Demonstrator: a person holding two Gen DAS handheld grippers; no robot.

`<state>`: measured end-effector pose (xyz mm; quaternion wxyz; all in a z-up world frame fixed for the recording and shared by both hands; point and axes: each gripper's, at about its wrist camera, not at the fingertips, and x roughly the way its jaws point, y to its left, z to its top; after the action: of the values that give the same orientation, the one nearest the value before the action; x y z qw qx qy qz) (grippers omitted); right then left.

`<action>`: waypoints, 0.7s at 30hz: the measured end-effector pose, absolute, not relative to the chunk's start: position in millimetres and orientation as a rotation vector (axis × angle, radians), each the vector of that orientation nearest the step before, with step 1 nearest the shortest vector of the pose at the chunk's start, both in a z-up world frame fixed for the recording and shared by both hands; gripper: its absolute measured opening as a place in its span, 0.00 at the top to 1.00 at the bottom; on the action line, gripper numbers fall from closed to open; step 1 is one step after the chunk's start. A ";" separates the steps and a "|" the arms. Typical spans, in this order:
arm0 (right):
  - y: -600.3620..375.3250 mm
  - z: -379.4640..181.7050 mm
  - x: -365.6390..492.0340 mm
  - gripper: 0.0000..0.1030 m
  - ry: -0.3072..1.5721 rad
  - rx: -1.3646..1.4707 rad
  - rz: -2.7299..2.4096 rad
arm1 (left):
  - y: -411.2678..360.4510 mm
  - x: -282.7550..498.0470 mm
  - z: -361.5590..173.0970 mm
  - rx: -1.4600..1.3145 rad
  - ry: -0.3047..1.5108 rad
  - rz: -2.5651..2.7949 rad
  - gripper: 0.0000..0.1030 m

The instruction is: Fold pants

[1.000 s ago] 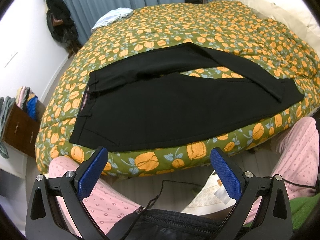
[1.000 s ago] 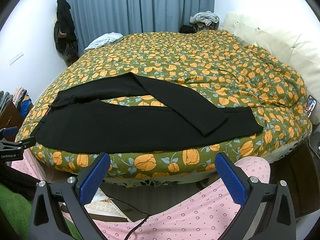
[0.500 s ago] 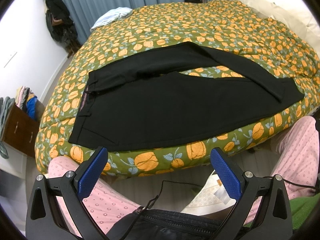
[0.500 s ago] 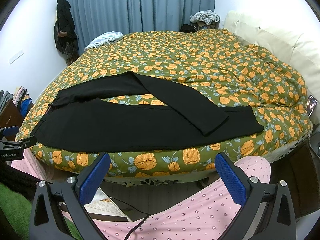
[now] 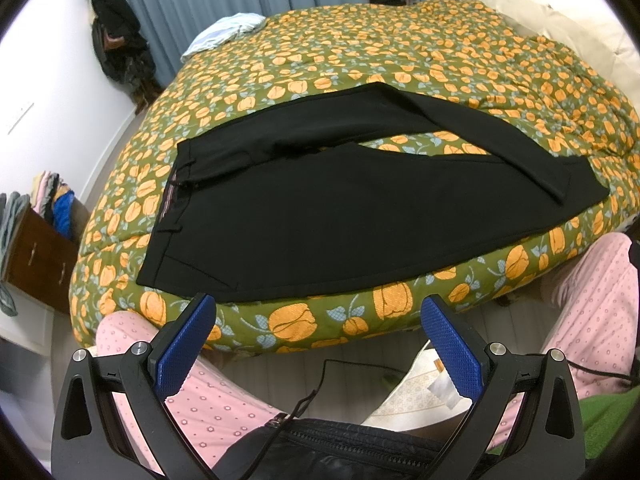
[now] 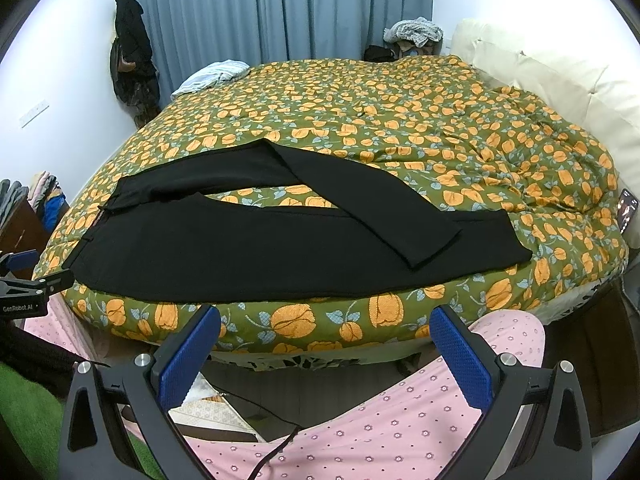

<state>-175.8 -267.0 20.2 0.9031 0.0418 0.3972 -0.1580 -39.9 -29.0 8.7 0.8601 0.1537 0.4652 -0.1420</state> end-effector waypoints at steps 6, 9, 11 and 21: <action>-268.5 18.6 -174.1 0.00 0.831 0.088 -0.315 | -28.0 -38.6 7.1 0.321 0.982 -0.298 0.01; -268.3 18.4 -173.0 0.00 0.834 0.087 -0.311 | -28.0 -37.5 6.5 0.320 0.986 -0.298 0.01; -267.5 17.6 -172.1 0.00 0.836 0.085 -0.308 | -27.7 -36.8 6.2 0.320 0.988 -0.297 0.01; -267.1 15.2 -169.7 0.00 0.844 0.083 -0.296 | -28.2 -36.1 4.6 0.320 0.997 -0.296 0.01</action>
<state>-169.8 -267.1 15.2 0.9007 0.0403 0.4082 -0.1432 -36.1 -28.2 4.6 0.8555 0.1523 0.4744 -0.1406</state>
